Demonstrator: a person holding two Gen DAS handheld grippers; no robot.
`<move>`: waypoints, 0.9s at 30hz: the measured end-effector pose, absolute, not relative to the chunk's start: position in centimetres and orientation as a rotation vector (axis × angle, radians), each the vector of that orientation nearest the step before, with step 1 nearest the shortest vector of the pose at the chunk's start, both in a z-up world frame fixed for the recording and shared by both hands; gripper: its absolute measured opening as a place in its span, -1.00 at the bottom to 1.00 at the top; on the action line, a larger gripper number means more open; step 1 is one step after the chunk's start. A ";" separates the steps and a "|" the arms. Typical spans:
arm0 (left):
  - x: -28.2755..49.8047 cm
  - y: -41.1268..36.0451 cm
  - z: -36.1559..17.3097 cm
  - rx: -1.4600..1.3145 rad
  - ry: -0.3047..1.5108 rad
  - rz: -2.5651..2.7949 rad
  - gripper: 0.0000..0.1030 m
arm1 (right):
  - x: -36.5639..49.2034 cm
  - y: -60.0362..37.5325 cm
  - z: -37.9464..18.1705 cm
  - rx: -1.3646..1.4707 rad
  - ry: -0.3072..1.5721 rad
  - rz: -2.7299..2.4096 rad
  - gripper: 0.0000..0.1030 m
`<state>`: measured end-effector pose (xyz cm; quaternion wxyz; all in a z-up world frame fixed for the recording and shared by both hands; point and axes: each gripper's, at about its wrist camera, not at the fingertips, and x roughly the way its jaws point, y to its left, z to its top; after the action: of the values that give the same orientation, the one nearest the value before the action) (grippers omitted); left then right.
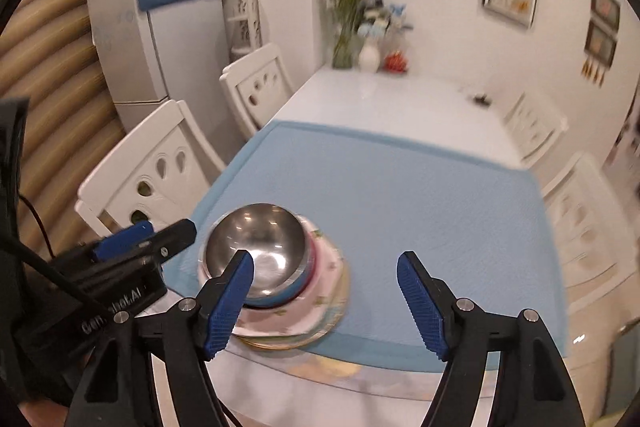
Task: Organize plates and bowls
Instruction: 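Lower the nested bowls onto the plate stack and open both grippers, then close both grippers on the rim of the bowls-on-plates stack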
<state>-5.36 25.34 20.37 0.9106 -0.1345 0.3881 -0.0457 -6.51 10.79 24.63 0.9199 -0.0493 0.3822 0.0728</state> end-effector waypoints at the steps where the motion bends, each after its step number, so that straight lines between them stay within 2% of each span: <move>1: -5.7 24.9 20.4 -0.276 0.803 -0.098 -0.02 | -7.0 10.5 24.8 -0.115 0.778 0.141 0.40; 9: -8.8 21.1 20.9 -0.246 0.827 -0.094 -0.02 | -10.0 5.6 24.0 0.007 0.873 0.135 0.41; 17: -10.5 19.4 20.9 -0.178 0.862 -0.017 -0.02 | -12.5 4.0 23.3 0.026 0.875 0.117 0.41; 27: -6.8 19.3 20.0 -0.119 0.899 -0.059 -0.02 | -10.0 4.9 22.4 -0.015 0.901 0.034 0.41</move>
<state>-6.82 19.35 19.98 0.8986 -0.0575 0.4340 -0.0283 -10.04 4.86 22.40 0.9000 -0.0072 0.4356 0.0164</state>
